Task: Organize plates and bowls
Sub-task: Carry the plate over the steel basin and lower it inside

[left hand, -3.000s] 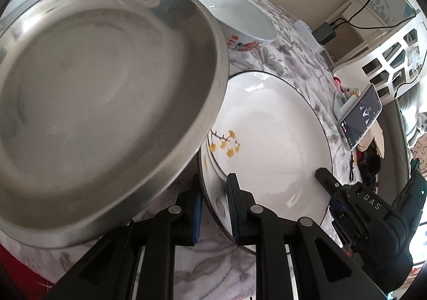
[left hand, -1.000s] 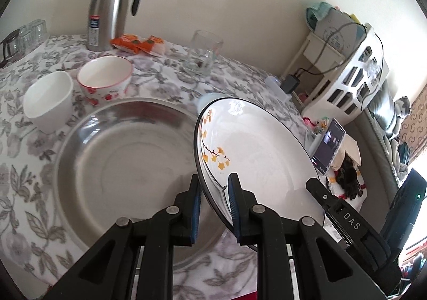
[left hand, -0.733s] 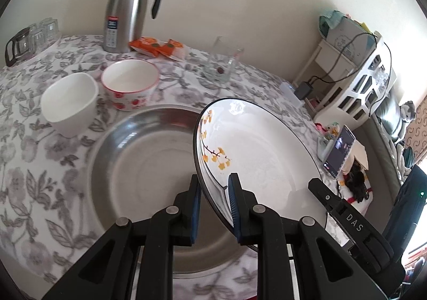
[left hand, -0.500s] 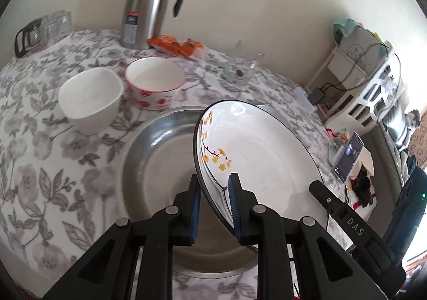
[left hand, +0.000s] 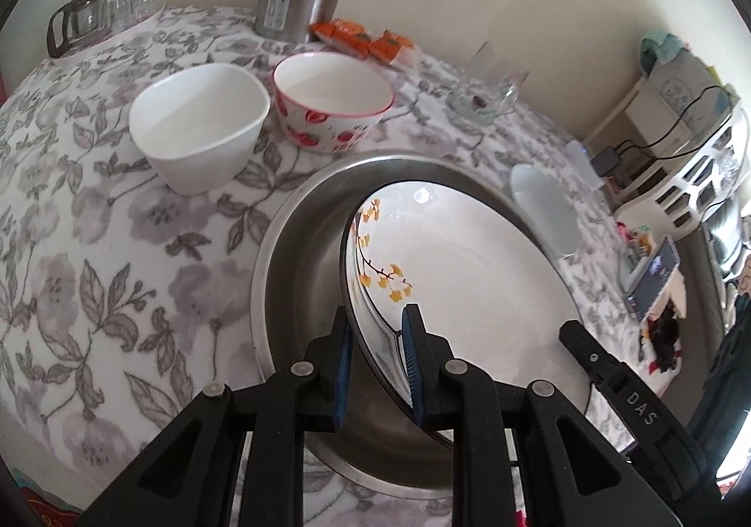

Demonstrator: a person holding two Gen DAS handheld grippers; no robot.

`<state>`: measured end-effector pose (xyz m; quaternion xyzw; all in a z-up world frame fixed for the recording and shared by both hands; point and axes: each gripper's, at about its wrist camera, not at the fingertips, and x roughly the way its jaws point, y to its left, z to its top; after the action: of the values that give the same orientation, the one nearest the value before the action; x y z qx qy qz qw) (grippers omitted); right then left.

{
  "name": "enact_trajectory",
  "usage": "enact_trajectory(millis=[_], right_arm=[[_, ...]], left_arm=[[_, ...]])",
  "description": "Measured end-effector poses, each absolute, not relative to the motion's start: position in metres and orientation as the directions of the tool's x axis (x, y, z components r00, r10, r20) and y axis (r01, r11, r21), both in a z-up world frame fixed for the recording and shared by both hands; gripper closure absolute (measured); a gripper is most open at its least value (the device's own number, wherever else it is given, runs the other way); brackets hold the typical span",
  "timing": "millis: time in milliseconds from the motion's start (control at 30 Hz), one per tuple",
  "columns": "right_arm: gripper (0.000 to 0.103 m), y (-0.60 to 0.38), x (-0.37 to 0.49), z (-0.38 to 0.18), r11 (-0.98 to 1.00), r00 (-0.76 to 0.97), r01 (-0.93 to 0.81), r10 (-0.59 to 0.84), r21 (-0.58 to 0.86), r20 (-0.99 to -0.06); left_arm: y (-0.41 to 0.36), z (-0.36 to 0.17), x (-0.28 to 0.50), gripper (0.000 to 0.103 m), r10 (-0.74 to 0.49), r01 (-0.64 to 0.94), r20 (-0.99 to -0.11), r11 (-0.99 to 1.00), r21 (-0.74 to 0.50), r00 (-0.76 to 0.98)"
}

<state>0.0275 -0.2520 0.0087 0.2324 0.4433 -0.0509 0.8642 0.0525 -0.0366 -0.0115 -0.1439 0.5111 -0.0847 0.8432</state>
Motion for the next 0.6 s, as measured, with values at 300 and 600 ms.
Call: enact_trajectory(millis=[300, 600], right_arm=[[0.090, -0.245, 0.034, 0.003, 0.907, 0.583, 0.274, 0.108, 0.320, -0.805], [0.090, -0.236, 0.039, -0.005, 0.930, 0.552, 0.246, 0.096, 0.272, -0.828]], left_arm=[[-0.037, -0.021, 0.058, 0.082, -0.251, -0.019, -0.854, 0.957, -0.291, 0.457], [-0.033, -0.037, 0.064, 0.082, -0.228, -0.061, -0.883, 0.959, -0.276, 0.410]])
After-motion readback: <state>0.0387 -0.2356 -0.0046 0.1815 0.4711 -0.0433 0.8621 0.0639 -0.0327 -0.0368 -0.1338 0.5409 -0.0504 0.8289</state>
